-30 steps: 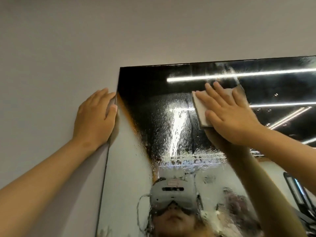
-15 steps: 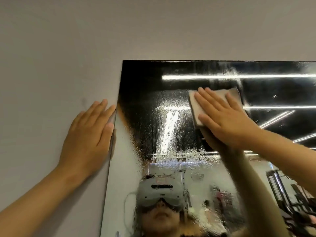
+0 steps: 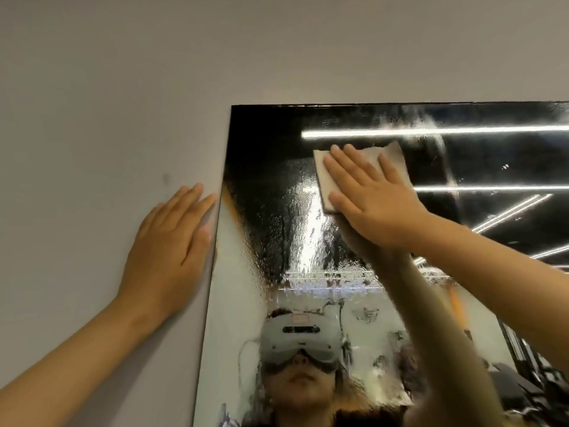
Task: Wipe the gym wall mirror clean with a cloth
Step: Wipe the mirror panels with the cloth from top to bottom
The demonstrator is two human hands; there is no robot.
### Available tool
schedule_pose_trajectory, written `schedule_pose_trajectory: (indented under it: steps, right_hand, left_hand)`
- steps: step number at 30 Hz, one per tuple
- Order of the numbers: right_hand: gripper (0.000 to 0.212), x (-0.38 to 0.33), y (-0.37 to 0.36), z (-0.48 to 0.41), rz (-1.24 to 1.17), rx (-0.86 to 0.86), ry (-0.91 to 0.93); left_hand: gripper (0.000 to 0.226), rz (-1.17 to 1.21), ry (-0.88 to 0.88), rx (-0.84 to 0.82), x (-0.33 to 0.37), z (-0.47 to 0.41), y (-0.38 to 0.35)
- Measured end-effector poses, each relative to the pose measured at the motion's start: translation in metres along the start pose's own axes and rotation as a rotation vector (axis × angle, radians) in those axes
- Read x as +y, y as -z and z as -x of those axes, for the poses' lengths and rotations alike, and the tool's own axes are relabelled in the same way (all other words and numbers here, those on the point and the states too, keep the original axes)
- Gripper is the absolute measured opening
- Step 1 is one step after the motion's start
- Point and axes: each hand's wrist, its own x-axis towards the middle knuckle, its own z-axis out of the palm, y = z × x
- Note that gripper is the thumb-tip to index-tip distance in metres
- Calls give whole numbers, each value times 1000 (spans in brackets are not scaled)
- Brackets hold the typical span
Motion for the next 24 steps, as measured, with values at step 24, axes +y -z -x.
schedule_pose_trajectory:
  steps: [24]
  right_hand:
    - [59,-43,-1,-34,-9,13,-198]
  left_hand:
    - [63,27,82,39,4,68,3]
